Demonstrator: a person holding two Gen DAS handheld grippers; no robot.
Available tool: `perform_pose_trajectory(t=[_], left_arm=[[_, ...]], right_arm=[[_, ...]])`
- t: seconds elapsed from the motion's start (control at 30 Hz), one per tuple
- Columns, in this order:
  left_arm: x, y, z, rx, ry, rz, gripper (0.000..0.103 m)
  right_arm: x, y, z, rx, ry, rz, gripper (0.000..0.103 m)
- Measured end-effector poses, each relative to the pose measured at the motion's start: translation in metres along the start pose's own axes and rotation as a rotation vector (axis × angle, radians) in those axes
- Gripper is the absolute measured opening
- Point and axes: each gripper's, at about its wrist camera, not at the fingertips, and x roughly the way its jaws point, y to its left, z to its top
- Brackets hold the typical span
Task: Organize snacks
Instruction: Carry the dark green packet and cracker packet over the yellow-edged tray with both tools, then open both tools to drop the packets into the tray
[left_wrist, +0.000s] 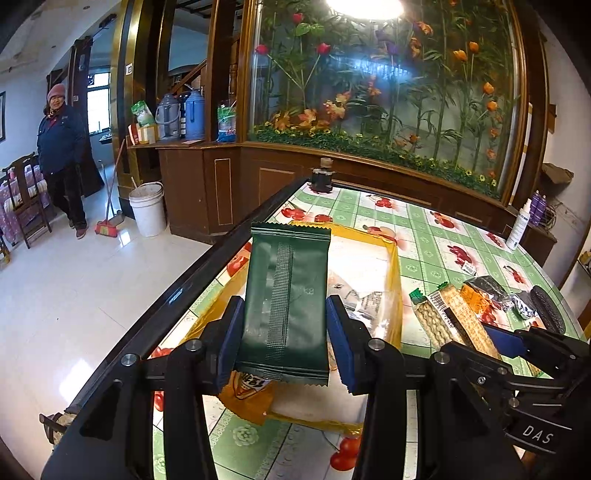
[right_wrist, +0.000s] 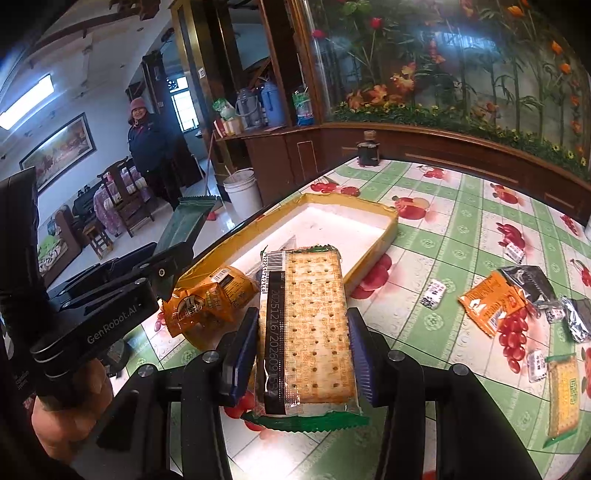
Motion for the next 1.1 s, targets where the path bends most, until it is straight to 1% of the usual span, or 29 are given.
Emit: perform_pose_trajectory(t=[0.3,0.43,0.63,0.8,1.1], left_arm=[[0.01,0.012,0.0,-0.019,0.016,0.02,0.043],[0.025,0.015,-0.001,-0.013,0.065,0.035,0.043],[0.051,0.012,0.003,-0.004,0.13,0.011,0.043],[0.057,0.004,0.003,0.02,0.14,-0.001,0.043],[0.069,0.002,-0.003,0.038,0.166,0.01,0.043]], right_arm=[[0.017,0.008,0.006,-0.011,0.015,0.021,0.047],[0.031,0.009,0.013,-0.007,0.022,0.029,0.047],[0.072,0.001,0.035,0.054,0.043,0.032,0.047],[0.099,-0.008,0.052,0.094,0.04,0.015,0.047],[0.124,-0.029,0.058,0.159,0.046,0.006,0.047]])
